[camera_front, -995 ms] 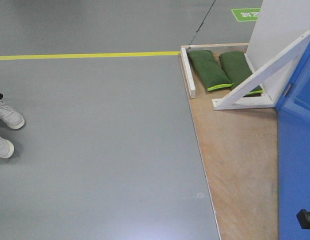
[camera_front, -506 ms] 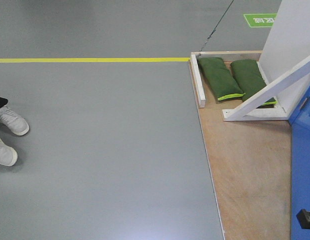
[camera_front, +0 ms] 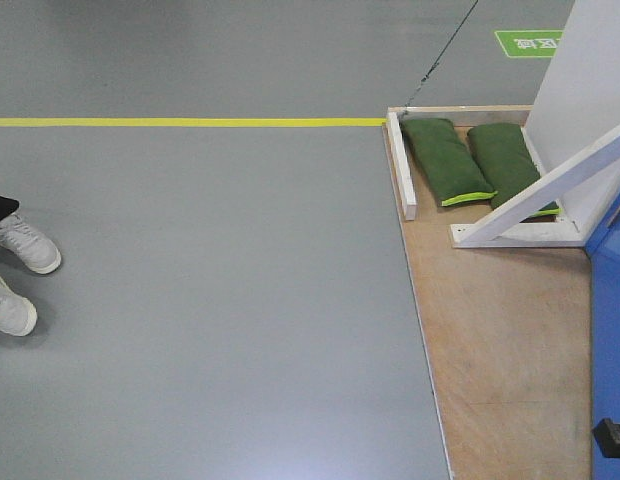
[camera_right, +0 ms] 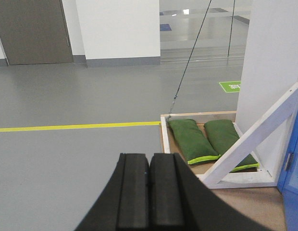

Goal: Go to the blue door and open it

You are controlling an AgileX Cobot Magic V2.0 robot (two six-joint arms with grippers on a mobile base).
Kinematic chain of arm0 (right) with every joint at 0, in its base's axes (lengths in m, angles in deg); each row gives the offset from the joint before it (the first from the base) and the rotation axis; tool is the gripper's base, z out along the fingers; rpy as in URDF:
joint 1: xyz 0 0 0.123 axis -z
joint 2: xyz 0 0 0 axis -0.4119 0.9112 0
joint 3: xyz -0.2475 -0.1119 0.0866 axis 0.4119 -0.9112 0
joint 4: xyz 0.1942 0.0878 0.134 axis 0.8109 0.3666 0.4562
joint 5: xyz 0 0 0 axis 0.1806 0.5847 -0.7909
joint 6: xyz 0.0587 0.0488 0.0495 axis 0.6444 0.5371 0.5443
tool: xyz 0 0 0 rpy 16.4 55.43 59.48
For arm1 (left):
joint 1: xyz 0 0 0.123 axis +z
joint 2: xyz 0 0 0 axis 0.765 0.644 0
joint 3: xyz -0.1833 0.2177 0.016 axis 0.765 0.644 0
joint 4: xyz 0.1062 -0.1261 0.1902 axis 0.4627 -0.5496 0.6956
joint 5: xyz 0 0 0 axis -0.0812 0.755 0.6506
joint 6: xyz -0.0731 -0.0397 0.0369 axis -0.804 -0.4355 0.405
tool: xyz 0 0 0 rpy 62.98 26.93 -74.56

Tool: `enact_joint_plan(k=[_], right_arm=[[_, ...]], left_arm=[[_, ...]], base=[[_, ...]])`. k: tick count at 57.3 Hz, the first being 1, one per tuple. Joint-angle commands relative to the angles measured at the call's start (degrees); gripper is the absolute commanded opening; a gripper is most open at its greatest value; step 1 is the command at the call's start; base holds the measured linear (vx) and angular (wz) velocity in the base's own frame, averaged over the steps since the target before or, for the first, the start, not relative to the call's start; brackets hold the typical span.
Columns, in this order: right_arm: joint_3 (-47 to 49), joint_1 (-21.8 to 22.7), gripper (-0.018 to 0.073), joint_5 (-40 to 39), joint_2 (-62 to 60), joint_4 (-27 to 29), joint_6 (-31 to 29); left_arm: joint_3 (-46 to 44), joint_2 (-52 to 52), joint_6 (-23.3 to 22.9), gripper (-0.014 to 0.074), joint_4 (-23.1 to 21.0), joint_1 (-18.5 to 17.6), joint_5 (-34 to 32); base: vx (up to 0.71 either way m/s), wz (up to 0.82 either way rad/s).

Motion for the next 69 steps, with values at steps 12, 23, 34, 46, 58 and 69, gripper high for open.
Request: enact_joint_plan(k=[12,23,34,46,58,69], right_arm=[[4.70,0.29,0.0012,-0.88,2.55,-0.61,-0.35],[25.06,0.29,0.0012,14.09,19.00,-0.51,-0.35],[46.58,0.29,0.0012,24.20,33.30,-0.51,-0.35],[63.09,0.29,0.0012,22.58,42.42,-0.50,-0.35],[63.83,0.29,0.0012,17.79,43.39,-0.50,-0.35],[63.83,0.23,0.0012,17.80,43.39,-0.38,-0.35]], left_arm=[[-1.49,-0.70,-0.39,0.0073,-0.16,-0.36,-4.84],[-1.49,-0.70,-0.39,0.0073,-0.16,-0.36,-4.84],[-1.49,-0.70,-0.39,0.0073,-0.16,-0.36,-4.84],[-1.49,-0.70,-0.39,0.0073,-0.16,-0.36,-4.84],[-1.49,-0.70,-0.39,0.0073,-0.16,-0.36,-4.84],[-1.49,-0.70,-0.39,0.0073,-0.16,-0.36,-4.84]], base=[[0.00,0.00],[0.00,0.00],[0.00,0.00],[0.00,0.00],[0.00,0.00],[0.00,0.00]])
